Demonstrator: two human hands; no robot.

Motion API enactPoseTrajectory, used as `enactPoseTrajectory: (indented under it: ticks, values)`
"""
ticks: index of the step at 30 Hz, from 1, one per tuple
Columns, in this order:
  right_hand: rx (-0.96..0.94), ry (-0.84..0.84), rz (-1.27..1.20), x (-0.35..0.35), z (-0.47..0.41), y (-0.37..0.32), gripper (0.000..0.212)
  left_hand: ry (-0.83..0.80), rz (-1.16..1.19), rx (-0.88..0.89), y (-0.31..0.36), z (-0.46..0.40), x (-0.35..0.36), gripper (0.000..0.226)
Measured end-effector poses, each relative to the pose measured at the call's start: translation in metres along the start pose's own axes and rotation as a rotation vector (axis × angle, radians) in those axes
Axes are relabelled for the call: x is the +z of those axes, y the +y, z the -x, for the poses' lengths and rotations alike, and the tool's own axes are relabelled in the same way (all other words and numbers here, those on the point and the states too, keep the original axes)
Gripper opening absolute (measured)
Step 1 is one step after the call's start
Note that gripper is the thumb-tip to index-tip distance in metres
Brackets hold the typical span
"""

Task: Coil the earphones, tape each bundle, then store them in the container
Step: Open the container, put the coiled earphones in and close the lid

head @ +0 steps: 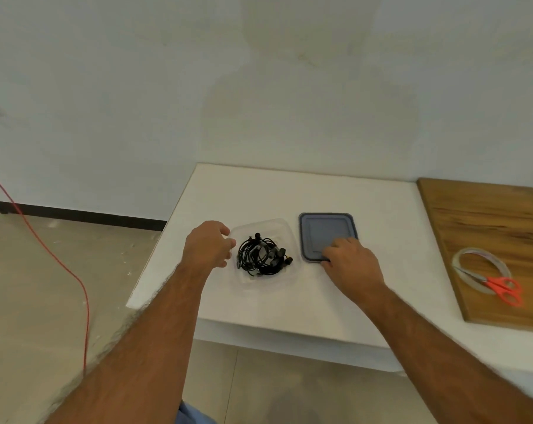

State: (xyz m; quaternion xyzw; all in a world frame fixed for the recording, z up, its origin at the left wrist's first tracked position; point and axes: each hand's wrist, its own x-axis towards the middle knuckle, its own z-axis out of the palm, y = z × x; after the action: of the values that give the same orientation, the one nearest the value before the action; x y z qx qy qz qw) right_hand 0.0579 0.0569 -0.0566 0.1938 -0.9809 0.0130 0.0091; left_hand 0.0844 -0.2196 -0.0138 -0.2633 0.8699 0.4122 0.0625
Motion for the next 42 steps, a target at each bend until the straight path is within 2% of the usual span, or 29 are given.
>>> enactPoseTrajectory:
  ticks: [3,5,7,10,12,16,20,23,24,28,31,35,38,42]
  values:
    - [-0.026,0.039,0.026,0.001,0.014,0.017,0.018,-0.016,0.004,0.019,0.007,0.001,0.008,0.024]
    - [-0.043,0.142,-0.005,-0.001,0.021,0.032,0.025,-0.033,0.023,0.035,0.014,0.003,0.017,0.022]
    - [-0.043,0.235,-0.072,-0.008,0.025,0.044,0.022,-0.062,0.052,0.045,0.023,0.005,0.027,0.021]
    - [0.102,0.365,-0.217,-0.032,0.021,0.057,0.011,-0.107,0.095,0.049,0.035,0.007,0.045,0.022]
    - [0.203,0.393,-0.303,-0.049,0.018,0.066,0.014,-0.14,0.127,0.051,0.043,0.01,0.057,0.023]
    - [0.326,0.403,-0.265,-0.063,0.017,0.091,0.019,-0.185,0.19,0.055,0.055,0.015,0.076,0.027]
    - [0.499,0.437,-0.342,-0.074,0.023,0.109,0.006,-0.251,0.201,0.094,0.062,0.019,0.084,0.03]
    - [0.663,0.434,-0.644,-0.073,0.029,0.122,0.041,-0.225,0.152,0.116,0.063,0.017,0.085,0.031]
    - [0.709,0.432,-0.789,-0.072,0.032,0.125,0.045,-0.195,0.103,0.128,0.063,0.017,0.085,0.032]
    - [0.804,0.444,-1.248,-0.076,0.038,0.127,0.035,0.031,-0.126,0.26,0.071,0.024,0.081,0.03]
    - [0.784,0.398,-1.512,-0.081,0.038,0.113,0.042,0.063,-0.05,0.336,0.081,0.033,0.081,0.021]
    - [0.666,0.199,-1.718,-0.083,0.035,0.081,0.054,-0.151,0.237,0.31,0.092,0.043,0.086,0.02]
    - [0.582,0.064,-1.698,-0.08,0.032,0.059,0.057,-0.213,0.426,0.262,0.095,0.048,0.087,0.022]
    - [0.528,-0.068,-1.505,-0.077,0.028,0.051,0.06,-0.179,0.493,0.216,0.088,0.047,0.077,0.023]
